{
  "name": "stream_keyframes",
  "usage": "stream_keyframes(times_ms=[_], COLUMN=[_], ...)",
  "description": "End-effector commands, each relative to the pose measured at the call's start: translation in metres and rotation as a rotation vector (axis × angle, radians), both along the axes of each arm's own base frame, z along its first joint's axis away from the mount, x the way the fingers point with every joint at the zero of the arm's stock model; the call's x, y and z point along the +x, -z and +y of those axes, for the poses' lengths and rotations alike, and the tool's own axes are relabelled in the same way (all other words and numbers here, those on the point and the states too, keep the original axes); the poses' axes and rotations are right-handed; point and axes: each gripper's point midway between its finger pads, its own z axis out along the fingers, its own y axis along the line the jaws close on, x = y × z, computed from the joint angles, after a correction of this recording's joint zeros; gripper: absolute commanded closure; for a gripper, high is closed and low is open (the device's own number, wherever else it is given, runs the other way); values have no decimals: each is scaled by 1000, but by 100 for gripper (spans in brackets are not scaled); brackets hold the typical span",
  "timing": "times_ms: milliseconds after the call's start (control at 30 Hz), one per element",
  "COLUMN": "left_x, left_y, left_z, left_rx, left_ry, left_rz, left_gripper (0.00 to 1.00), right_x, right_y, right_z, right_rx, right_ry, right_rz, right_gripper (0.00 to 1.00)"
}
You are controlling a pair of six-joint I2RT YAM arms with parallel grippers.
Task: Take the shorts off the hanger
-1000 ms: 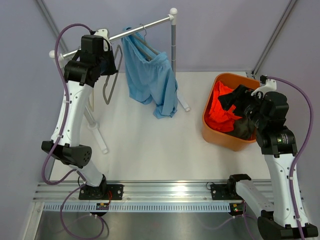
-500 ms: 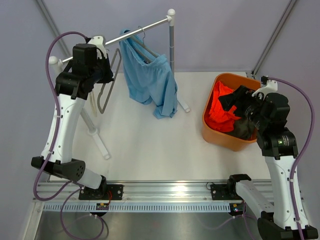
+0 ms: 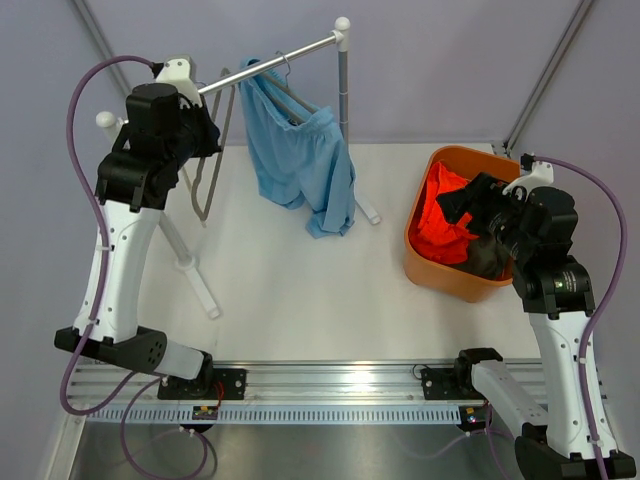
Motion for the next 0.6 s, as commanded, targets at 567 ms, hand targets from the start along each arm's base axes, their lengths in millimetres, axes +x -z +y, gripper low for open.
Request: stream_keyframes(times_ms=[567], left_x=[72], left_y=[-16], left_z=[28], left_rx=[-167], left_ry=[-456], left_rz=[-158], left_gripper=[100], right_x=[-1], right_y=[-12], right_z=[3], right_rx=[-3], right_ry=[-24], right_rz=[-48], right_gripper=[16])
